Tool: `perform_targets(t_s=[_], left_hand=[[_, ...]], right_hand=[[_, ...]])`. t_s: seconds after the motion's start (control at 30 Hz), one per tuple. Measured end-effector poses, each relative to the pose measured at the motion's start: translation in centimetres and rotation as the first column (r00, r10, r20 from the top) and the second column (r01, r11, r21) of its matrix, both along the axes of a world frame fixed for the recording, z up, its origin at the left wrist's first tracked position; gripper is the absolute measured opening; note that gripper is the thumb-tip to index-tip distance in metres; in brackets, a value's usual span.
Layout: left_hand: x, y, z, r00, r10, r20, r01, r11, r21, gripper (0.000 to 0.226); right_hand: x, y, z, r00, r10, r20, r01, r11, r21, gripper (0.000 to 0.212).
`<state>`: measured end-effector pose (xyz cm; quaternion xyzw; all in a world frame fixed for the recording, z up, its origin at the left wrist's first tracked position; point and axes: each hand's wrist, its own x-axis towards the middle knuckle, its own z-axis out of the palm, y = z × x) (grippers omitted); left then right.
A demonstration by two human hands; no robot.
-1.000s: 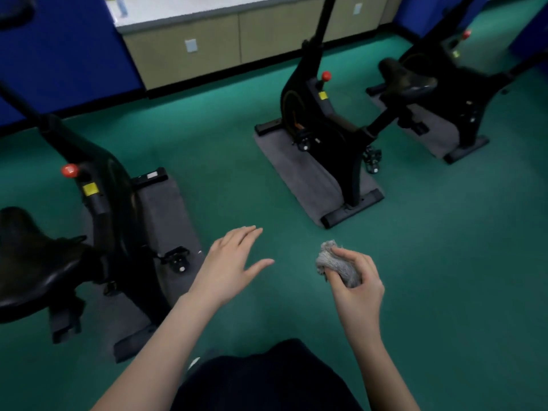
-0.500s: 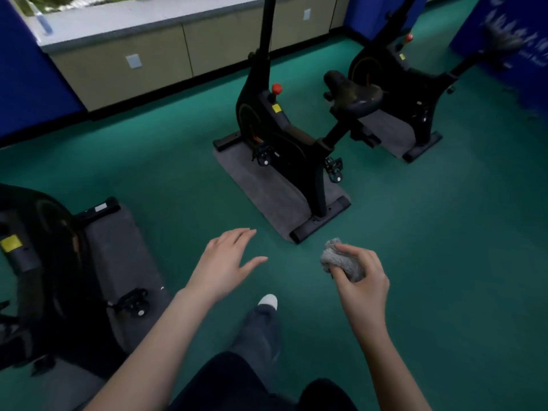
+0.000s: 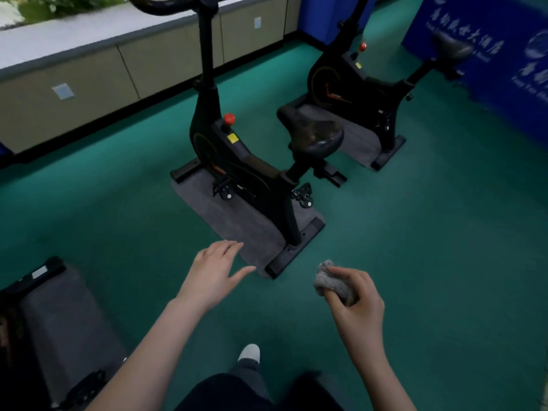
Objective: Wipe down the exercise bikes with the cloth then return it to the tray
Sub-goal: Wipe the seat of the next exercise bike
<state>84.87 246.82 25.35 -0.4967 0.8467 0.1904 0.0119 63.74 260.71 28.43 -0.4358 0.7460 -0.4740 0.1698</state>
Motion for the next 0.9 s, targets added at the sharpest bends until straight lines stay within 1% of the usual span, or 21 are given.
perform_targets(t_s=[0.17,0.33,0.5,0.6,0.67,0.8,0.9], left_hand=[[-6.1,-3.4,-0.2,0.999,-0.033,-0.008,0.033,0.999,0.031,0.069],[-12.9,-5.3,-0.6,1.0,0.004,-0.019,-0.003,0.998,0.065,0.068],[-20.5,-5.4,-0.7,0.994,0.106,0.0,-0.106,0.989,0.102,0.067],[-24.7,-5.3,-0.6,0.98,0.197,-0.037,-0.192,0.974,0.118,0.067],[-26.9,-5.5,-0.6,0.97,0.233,-0.07,-0.221,0.965,0.143,0.067],[-29.6,-6.7,-0.8,0.938,0.326,-0.119,-0.29,0.925,0.246,0.067],[-31.1,-8.5,-1.2,0.903,0.395,-0.167,-0.338,0.895,0.291,0.068]], right_hand=[[-6.1,-3.1,-0.6,0.997,-0.058,0.042,0.058,0.998,0.007,0.042],[-13.4,-5.7,-1.1,0.998,-0.008,0.056,0.008,1.0,0.004,0.04],[-22.6,-7.5,-0.9,0.993,0.077,0.087,-0.078,0.997,0.005,0.042],[-27.8,-8.5,-0.9,0.989,0.119,0.084,-0.121,0.992,0.026,0.04],[-30.9,-9.5,-1.0,0.988,0.134,0.076,-0.138,0.989,0.044,0.039],[-34.6,-12.1,-1.0,0.982,0.16,0.097,-0.166,0.985,0.05,0.039],[-35.9,-15.1,-1.1,0.968,0.227,0.106,-0.234,0.97,0.06,0.039]])
